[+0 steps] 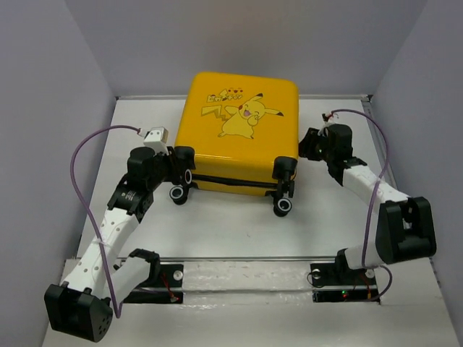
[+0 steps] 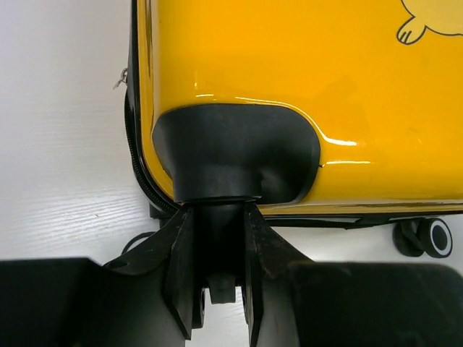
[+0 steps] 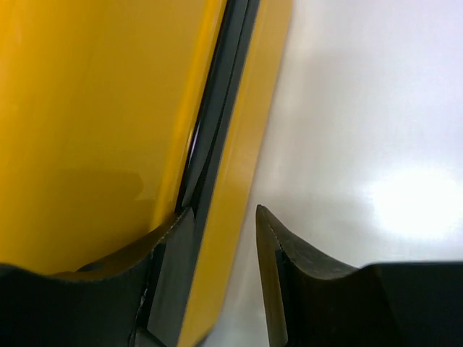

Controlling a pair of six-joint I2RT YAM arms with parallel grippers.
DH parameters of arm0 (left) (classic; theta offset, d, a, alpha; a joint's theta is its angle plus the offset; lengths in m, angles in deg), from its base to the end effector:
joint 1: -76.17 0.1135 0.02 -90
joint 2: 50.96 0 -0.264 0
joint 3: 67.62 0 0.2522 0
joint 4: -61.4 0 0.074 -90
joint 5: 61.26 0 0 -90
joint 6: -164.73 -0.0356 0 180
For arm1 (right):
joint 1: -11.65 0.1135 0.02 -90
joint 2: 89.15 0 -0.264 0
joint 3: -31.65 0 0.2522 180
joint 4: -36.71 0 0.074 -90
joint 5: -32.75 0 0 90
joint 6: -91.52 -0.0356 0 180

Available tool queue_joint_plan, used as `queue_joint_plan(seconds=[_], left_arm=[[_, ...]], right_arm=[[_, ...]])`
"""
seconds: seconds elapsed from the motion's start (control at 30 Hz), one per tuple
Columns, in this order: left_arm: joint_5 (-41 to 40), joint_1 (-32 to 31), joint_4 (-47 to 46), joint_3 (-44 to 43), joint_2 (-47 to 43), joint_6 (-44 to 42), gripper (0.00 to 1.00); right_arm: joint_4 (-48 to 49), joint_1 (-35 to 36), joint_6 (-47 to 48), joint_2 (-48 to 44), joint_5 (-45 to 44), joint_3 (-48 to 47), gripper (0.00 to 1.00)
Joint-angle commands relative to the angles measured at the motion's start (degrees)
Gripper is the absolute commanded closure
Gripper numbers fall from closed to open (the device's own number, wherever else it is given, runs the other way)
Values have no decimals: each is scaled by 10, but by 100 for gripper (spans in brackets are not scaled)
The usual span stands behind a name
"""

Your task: Pack the luggage

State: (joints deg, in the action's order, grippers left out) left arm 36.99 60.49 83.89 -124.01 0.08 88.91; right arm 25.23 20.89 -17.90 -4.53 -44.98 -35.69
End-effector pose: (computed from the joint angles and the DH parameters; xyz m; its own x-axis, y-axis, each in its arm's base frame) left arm 0.2003 -0.0615 0.3101 -0.3730 -0.1471 -0.9161 0.3178 0.9074 -0.2751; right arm 0.3259 0.0607 0.2491 -0.5612 0.2379 -0.7928 -0.1635 0.9071 0.3879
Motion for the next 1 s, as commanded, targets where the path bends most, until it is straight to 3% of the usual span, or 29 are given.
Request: queue_joint_plan(seconds=[0.0, 0.07, 0.1, 0.17, 0.2, 0.23, 0.27, 0.33, 0.37, 0.43, 0.53, 0.63, 0.73, 0.83, 0.97], left_arm=[[145, -37, -20, -2, -20, 34, 94], [118, -37, 3, -24, -22, 28, 93], [85, -38, 25, -54, -30, 22, 73], [52, -38, 35, -84, -48, 17, 49], [20, -39, 44, -117, -65, 18, 27], [12, -39, 50, -133, -70, 19, 19], [16, -41, 61, -165, -74, 23, 11], [42, -47, 67, -184, -69, 36, 8], [61, -64, 67, -187, -65, 45, 8], [77, -99, 62, -183, -49, 71, 8], [6, -205, 59, -172, -37, 86, 7], [-6, -309, 28, -150, 1, 134, 7], [-42, -419, -11, -145, 76, 152, 4], [-44, -465, -49, -162, 151, 161, 2], [-16, -471, -92, -192, 224, 163, 1]], right_arm=[[111, 40, -36, -131, 150, 144, 52], [111, 40, -42, -200, 116, 197, 52], [109, 40, -54, -224, 101, 238, 52], [109, 40, -69, -296, 90, 275, 55], [109, 40, -81, -321, 83, 292, 57], [103, 40, -83, -344, 66, 323, 59], [96, 40, -82, -385, 64, 334, 73], [91, 40, -83, -412, 71, 360, 83], [92, 40, -84, -420, 91, 366, 93], [95, 40, -91, -434, 102, 380, 93], [97, 40, -93, -445, 102, 386, 92], [115, 40, -94, -453, 135, 392, 72], [144, 40, -92, -433, 164, 400, 63], [187, 40, -92, -411, 187, 407, 60], [215, 46, -77, -375, 179, 407, 55]])
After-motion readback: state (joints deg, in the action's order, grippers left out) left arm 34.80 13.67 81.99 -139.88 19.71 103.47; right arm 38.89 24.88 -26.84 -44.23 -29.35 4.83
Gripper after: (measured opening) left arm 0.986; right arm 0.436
